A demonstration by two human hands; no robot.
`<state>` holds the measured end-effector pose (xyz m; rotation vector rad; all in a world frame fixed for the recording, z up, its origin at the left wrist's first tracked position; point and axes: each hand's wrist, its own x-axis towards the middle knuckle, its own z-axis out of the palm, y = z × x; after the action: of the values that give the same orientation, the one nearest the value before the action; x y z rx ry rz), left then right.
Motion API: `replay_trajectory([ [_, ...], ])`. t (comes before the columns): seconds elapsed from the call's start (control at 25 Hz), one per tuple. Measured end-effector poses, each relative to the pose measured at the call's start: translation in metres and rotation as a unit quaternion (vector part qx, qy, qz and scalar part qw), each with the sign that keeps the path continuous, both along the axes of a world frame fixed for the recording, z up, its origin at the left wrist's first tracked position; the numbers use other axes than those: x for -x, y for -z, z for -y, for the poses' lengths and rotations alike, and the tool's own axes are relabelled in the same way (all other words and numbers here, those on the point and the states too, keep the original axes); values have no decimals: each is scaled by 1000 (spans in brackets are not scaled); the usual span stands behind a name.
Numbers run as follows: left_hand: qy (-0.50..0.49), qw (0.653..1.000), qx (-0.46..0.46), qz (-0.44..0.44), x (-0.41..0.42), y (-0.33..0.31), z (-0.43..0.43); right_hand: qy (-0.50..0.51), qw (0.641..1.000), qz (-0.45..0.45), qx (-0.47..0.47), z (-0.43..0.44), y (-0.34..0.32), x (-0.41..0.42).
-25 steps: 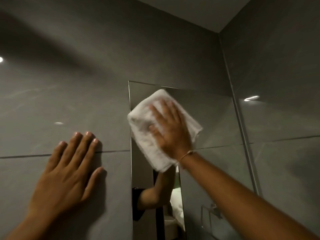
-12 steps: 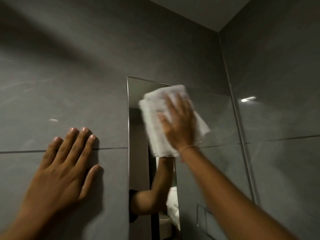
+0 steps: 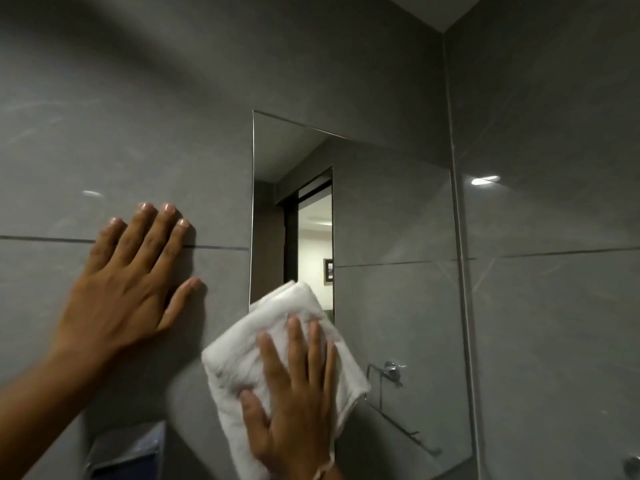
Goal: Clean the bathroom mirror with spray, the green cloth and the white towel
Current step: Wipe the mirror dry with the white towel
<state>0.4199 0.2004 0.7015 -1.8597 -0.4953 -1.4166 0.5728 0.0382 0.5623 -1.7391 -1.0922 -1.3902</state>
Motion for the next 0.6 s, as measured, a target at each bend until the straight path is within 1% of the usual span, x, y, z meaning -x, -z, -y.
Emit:
replay_trajectory([
  [0.04,6,1000,-1,3,-1,0,-2,-3,1000,-5,-1,-4,4,-3],
  [0.08,12,1000,1,5,-2,0,-4,-16,1000,-16,6,-8,-12,-2],
  [0.2,47,999,-1,12,-10,0,-15,-48,999,18,-12,-17,-119,4],
  [0.28,54,999,-2,6,-14,0,-24,-57,997,37,-31,-20,-176,-1],
  [0.32,61,998,0,1,-15,-3,-28,-54,996,60,-27,-19,-191,-9],
  [0.4,73,997,0,0,-14,-5,-33,-51,992,118,-10,-7,-199,-43],
  [0.44,69,998,-5,-1,-13,-5,-33,-49,989,132,-45,3,-203,-71],
  [0.48,58,998,-10,-1,-12,-4,-30,-48,988,111,-97,16,-210,-105],
  [0.52,46,999,-16,-2,-11,-3,-29,-50,985,46,-156,33,-221,-141],
  [0.56,40,999,-21,-5,-10,-1,-28,-51,974,-55,-215,54,-233,-175],
  [0.6,40,999,-23,-4,-11,-1,-26,-43,958,-145,-245,78,-242,-199],
])
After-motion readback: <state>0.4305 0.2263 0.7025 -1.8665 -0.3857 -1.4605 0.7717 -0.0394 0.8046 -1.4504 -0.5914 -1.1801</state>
